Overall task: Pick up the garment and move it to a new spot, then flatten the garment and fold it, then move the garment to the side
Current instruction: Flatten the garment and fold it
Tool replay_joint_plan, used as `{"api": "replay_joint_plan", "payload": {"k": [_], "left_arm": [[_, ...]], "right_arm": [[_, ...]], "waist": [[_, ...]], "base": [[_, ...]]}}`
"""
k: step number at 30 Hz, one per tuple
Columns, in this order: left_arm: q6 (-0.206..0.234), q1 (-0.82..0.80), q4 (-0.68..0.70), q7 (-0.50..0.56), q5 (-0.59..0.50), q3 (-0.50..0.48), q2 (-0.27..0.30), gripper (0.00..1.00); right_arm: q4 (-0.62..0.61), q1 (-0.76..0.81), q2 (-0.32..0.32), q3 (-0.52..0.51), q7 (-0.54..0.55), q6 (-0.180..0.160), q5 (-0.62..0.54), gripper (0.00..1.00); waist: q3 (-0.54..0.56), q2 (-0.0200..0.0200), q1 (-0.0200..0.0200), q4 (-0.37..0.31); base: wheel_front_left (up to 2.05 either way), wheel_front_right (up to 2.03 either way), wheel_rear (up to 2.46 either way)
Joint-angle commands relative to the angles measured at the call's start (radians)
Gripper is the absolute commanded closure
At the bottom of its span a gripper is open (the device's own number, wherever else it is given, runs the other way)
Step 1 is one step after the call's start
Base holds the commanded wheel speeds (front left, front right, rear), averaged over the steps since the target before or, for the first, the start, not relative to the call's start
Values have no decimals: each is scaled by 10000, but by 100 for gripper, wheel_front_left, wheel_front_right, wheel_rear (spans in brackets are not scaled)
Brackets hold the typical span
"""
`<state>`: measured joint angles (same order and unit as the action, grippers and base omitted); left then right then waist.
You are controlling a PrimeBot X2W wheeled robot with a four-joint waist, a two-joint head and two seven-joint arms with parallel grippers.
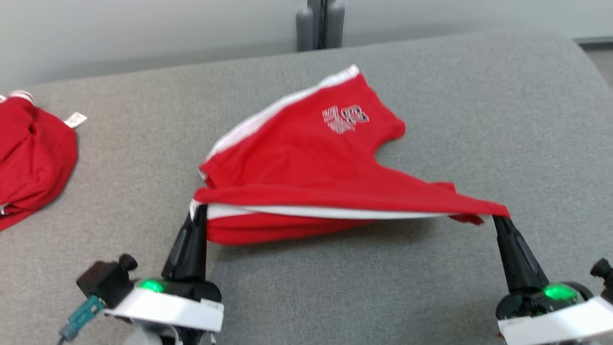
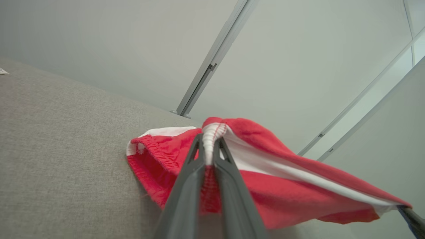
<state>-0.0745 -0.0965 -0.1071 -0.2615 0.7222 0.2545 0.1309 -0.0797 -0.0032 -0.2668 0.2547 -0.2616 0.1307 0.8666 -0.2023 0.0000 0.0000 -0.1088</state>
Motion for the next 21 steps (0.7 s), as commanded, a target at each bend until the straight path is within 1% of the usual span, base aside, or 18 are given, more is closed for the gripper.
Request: {"api": "replay_joint_plan", "payload": {"k": [1, 7, 11, 14, 17, 21], "left_arm": [[44, 131, 67, -48, -59, -65, 40, 100], [146, 1254, 756, -48, -280, 132, -55, 100], [300, 1824, 1237, -48, -330, 127, 7, 100], [389, 2157, 1479, 7, -307, 211, -8, 100], [475, 2178, 1566, 158, -321, 476, -146, 100], [569, 1777, 1324, 267, -257, 733, -354, 100]], "right_arm": [[-66, 144, -71, -96, -53, 3, 9, 100], [-848, 1267, -214, -312, 56, 3, 19, 100], [-1388, 1877, -343, -501, 355, 3, -124, 100], [-1641, 2142, -320, -709, 558, 3, -196, 100], [-1582, 2050, -165, -927, 824, 4, -245, 100], [-1127, 1570, -42, -1033, 1110, 4, -199, 100]], "waist": [[357, 0, 0, -8], [916, 0, 0, 43], [1044, 0, 0, 48], [1074, 0, 0, 58], [990, 0, 0, 144], [848, 0, 0, 307]], "base": [[0, 0, 0], [0, 0, 0], [0, 0, 0], [0, 0, 0], [0, 0, 0], [0, 0, 0]]}}
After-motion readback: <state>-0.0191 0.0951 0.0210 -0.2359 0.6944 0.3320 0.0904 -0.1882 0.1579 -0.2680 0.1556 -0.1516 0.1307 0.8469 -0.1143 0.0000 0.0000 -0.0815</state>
